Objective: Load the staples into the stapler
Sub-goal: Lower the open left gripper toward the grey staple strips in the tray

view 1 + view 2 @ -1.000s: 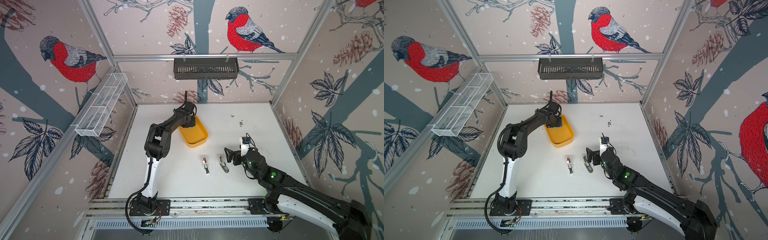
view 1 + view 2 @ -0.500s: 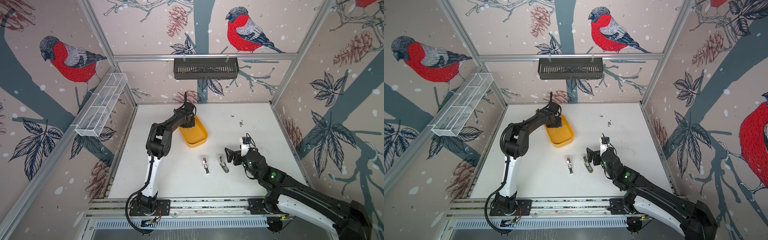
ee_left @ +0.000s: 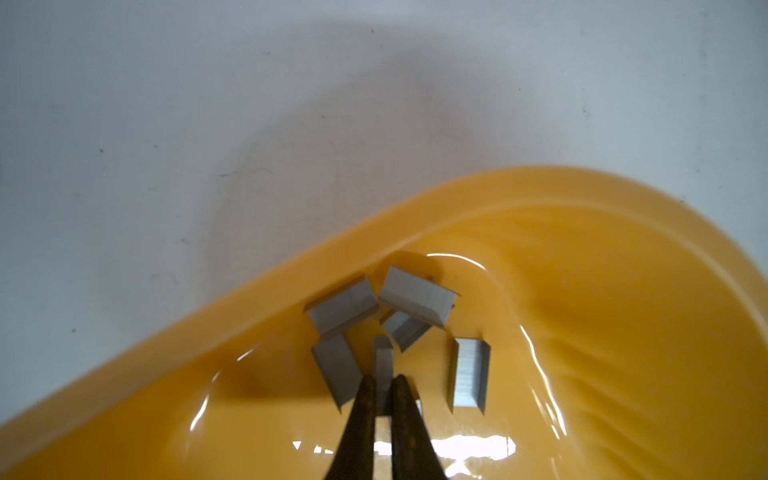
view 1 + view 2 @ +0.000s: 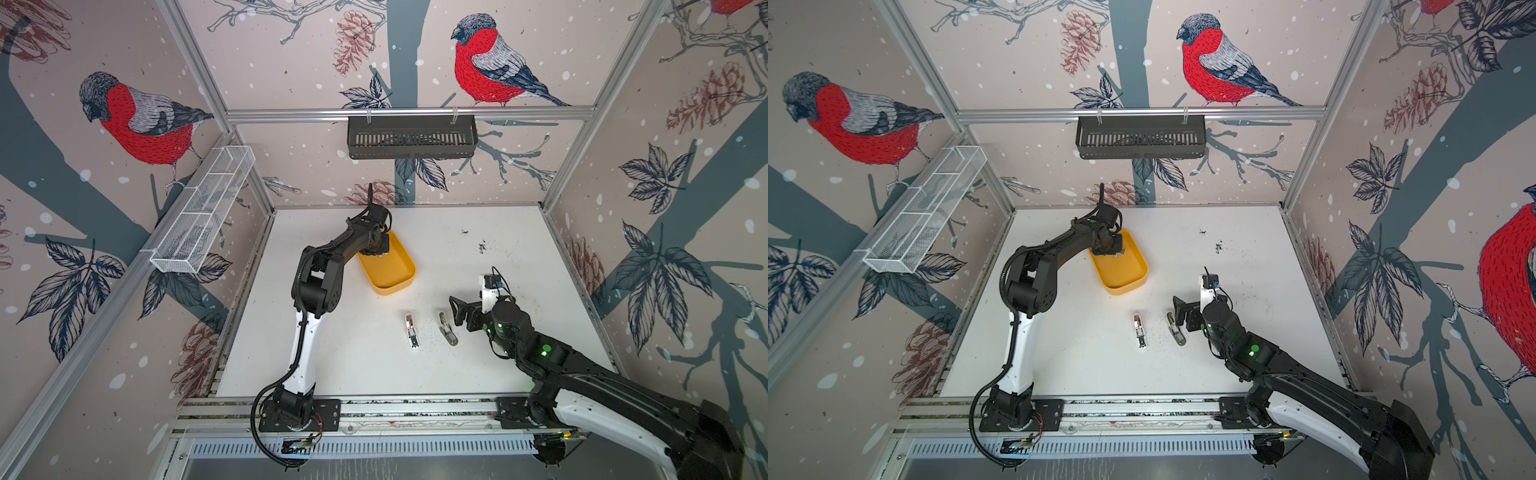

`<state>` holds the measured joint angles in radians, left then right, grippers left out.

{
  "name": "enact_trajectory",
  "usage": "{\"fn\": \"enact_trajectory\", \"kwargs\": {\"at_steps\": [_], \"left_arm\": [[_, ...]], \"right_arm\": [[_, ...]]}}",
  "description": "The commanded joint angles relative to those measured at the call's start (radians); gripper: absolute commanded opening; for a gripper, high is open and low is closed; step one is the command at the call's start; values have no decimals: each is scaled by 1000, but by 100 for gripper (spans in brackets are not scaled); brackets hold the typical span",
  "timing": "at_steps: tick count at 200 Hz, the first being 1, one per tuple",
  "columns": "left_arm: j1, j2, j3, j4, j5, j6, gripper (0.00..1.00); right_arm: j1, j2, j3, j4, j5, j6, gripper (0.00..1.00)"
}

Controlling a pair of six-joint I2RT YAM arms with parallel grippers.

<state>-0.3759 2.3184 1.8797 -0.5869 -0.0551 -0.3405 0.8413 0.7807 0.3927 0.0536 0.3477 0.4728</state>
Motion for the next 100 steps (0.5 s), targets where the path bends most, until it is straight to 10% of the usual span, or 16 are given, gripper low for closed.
{"fn": "enact_trajectory", "kwargs": {"at_steps": [1,100], "left_arm": [[2,-22,8,-21,-6,0,11],[-4,-217,-178,25,55,-24,10]], "right_arm": [[-1,1,-2,25,2,10,100],[-1,-5,1,14,-18,20,100]]}}
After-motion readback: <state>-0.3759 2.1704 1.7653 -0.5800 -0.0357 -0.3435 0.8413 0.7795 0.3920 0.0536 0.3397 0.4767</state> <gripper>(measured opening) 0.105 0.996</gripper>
